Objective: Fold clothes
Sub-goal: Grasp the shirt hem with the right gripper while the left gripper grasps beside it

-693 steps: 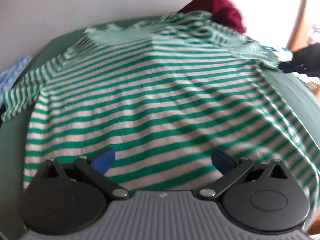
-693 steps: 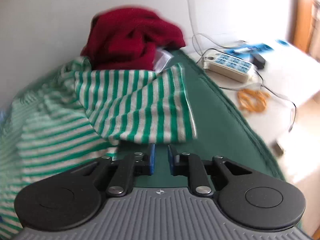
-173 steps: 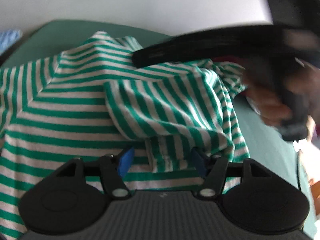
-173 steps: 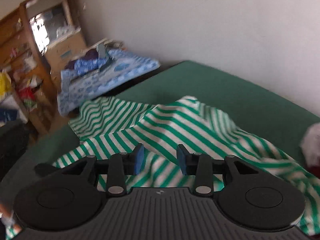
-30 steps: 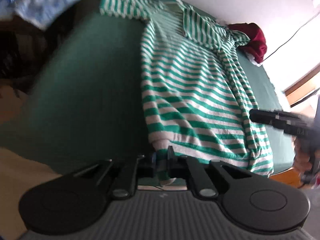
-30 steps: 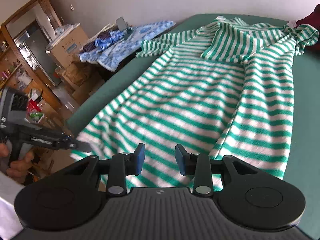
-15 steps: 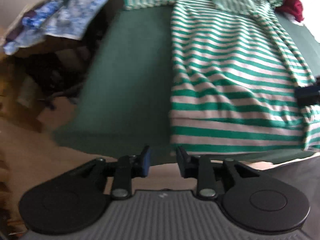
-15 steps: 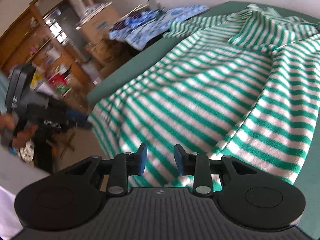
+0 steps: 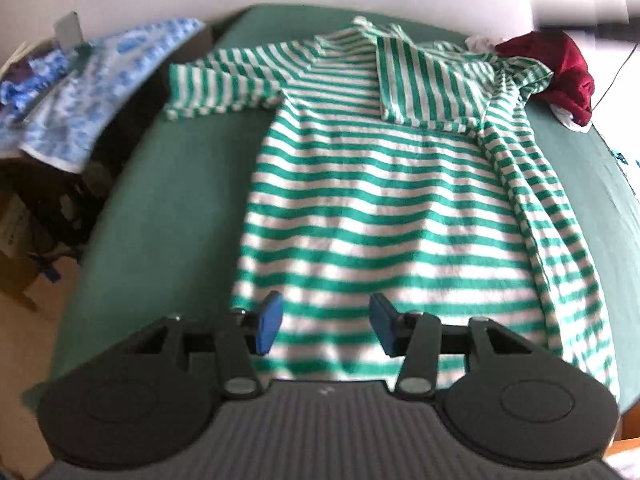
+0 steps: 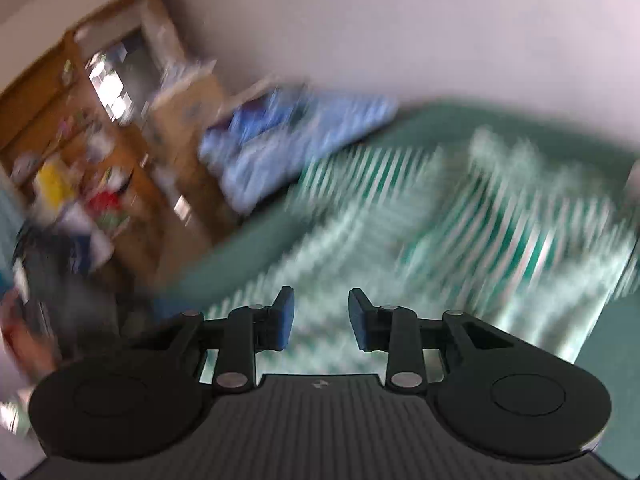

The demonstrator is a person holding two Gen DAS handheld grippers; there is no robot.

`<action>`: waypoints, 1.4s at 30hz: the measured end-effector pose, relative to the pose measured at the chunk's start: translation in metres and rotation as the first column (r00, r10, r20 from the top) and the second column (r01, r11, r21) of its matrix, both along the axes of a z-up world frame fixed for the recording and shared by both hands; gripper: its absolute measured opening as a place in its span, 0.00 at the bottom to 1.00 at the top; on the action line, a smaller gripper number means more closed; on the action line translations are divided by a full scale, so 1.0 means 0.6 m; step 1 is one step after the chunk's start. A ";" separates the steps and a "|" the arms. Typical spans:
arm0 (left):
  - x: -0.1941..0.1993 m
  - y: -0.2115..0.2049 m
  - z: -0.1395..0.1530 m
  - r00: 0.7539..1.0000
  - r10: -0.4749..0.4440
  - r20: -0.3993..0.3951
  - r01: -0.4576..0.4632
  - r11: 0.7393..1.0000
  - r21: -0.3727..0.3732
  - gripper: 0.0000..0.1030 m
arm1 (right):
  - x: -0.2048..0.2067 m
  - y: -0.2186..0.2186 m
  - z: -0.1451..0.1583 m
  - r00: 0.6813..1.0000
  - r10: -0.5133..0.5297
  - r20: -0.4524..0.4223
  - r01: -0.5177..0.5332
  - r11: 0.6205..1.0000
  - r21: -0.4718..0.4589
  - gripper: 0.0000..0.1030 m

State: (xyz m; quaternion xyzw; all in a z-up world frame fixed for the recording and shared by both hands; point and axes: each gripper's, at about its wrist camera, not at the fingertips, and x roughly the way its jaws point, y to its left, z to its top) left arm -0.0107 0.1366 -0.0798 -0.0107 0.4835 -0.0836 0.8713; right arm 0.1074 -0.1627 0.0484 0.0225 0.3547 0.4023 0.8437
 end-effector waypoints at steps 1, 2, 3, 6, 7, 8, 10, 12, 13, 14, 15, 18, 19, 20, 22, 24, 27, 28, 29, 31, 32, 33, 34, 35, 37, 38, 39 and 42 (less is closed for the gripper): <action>0.010 0.002 -0.007 1.000 -0.005 0.005 0.005 1.000 0.002 0.49 | 0.027 0.009 0.025 0.999 -0.032 0.004 0.031 0.999 0.018 0.34; 0.016 0.002 -0.009 1.000 -0.011 0.014 0.010 1.000 0.003 0.50 | 0.054 0.019 0.050 0.998 -0.063 0.008 0.063 0.997 0.036 0.34; 0.024 0.003 -0.011 0.999 -0.016 0.028 0.015 1.000 0.012 0.54 | 0.080 0.028 0.074 0.995 -0.095 0.012 0.094 0.994 0.054 0.36; 0.047 0.018 -0.013 0.996 -0.012 0.088 0.007 0.998 0.055 0.69 | 0.135 0.096 0.096 0.990 -0.137 0.041 0.134 0.989 0.060 0.41; 0.057 0.025 -0.012 0.994 -0.007 0.105 0.001 0.998 0.060 0.69 | 0.150 0.126 0.079 0.990 -0.132 0.038 0.131 0.991 0.033 0.41; 0.068 0.039 -0.009 0.993 0.002 0.117 -0.006 0.999 0.032 0.69 | 0.166 0.156 0.062 0.991 -0.128 0.034 0.128 0.992 0.007 0.41; 0.097 0.074 -0.002 0.988 0.044 0.146 -0.037 0.998 -0.051 0.69 | 0.196 0.215 0.028 0.992 -0.120 0.028 0.121 0.992 -0.047 0.40; 0.135 0.118 0.002 0.975 0.146 0.168 -0.122 0.982 -0.145 0.67 | 0.227 0.275 -0.006 0.994 -0.112 0.021 0.113 0.988 -0.100 0.40; 0.157 0.138 0.003 0.965 0.202 0.169 -0.169 0.967 -0.190 0.66 | 0.242 0.304 -0.023 0.994 -0.108 0.017 0.109 0.986 -0.127 0.40; 0.178 0.160 -0.001 0.951 0.261 0.165 -0.219 0.947 -0.236 0.66 | 0.257 0.334 -0.041 0.994 -0.104 0.013 0.105 0.983 -0.153 0.40; 0.196 0.174 -0.006 0.938 0.310 0.155 -0.267 0.931 -0.248 0.66 | 0.273 0.364 -0.058 0.995 -0.100 0.009 0.100 0.979 -0.180 0.40; 0.245 0.210 -0.023 0.898 0.421 0.130 -0.380 0.889 -0.255 0.67 | 0.313 0.438 -0.093 0.996 -0.089 -0.010 0.083 0.964 -0.254 0.40; 0.258 0.217 -0.029 0.891 0.434 0.130 -0.396 0.886 -0.242 0.68 | 0.321 0.456 -0.100 0.996 -0.093 0.002 0.090 0.957 -0.274 0.40; 0.269 0.221 -0.035 0.894 0.431 0.126 -0.393 0.887 -0.242 0.69 | 0.328 0.470 -0.107 0.996 -0.094 0.009 0.092 0.953 -0.289 0.40; 0.287 0.223 -0.046 0.904 0.409 0.121 -0.375 0.897 -0.233 0.73 | 0.341 0.500 -0.123 0.995 -0.098 -0.021 0.087 0.945 -0.314 0.40; 0.294 0.214 -0.052 0.907 0.391 0.155 -0.364 0.915 -0.174 0.81 | 0.345 0.525 -0.136 0.995 -0.094 -0.045 0.074 0.938 -0.338 0.40; 0.302 0.203 -0.058 0.920 0.345 0.185 -0.320 0.935 -0.153 0.85 | 0.330 0.566 -0.157 0.999 -0.042 -0.025 0.028 0.915 -0.402 0.41; 0.304 0.199 -0.060 0.925 0.330 0.188 -0.304 0.940 -0.153 0.85 | 0.325 0.579 -0.164 1.000 -0.020 -0.009 0.014 0.900 -0.436 0.42; 0.307 0.194 -0.063 0.931 0.311 0.189 -0.290 0.948 -0.132 0.86 | 0.319 0.590 -0.171 1.000 0.003 0.012 0.003 0.882 -0.471 0.43; 0.313 0.183 -0.069 0.943 0.273 0.191 -0.260 0.962 -0.088 0.90 | 0.312 0.608 -0.184 0.998 0.037 0.048 -0.006 0.849 -0.529 0.50; 0.316 0.180 -0.072 0.945 0.265 0.194 -0.254 0.964 -0.078 0.91 | 0.312 0.618 -0.193 0.997 0.044 0.058 -0.005 0.834 -0.552 0.54; 0.316 0.182 -0.074 0.944 0.264 0.197 -0.253 0.964 -0.082 0.92 | 0.313 0.619 -0.200 0.997 0.048 0.065 -0.003 0.822 -0.570 0.55; 0.316 0.184 -0.077 0.943 0.264 0.201 -0.251 0.964 -0.087 0.94 | 0.313 0.618 -0.204 0.995 0.060 0.080 -0.003 0.816 -0.577 0.56; 0.317 0.187 -0.079 0.944 0.264 0.198 -0.249 0.964 -0.094 0.96 | 0.313 0.617 -0.209 0.993 0.072 0.096 -0.002 0.811 -0.585 0.57; 0.317 0.192 -0.083 0.943 0.263 0.203 -0.247 0.964 -0.101 0.98 | 0.313 0.614 -0.218 0.987 0.096 0.126 -0.001 0.800 -0.599 0.56; 0.316 0.194 -0.084 0.942 0.261 0.209 -0.245 0.964 -0.104 0.98 | 0.312 0.610 -0.219 0.984 0.103 0.146 0.005 0.800 -0.599 0.51; 0.316 0.194 -0.084 0.942 0.260 0.212 -0.242 0.964 -0.108 0.96 | 0.311 0.604 -0.219 0.982 0.102 0.161 0.012 0.808 -0.589 0.43; 0.313 0.192 -0.081 0.939 0.247 0.239 -0.222 0.967 -0.129 0.81 | 0.317 0.585 -0.205 0.987 0.047 0.153 0.043 0.844 -0.535 0.06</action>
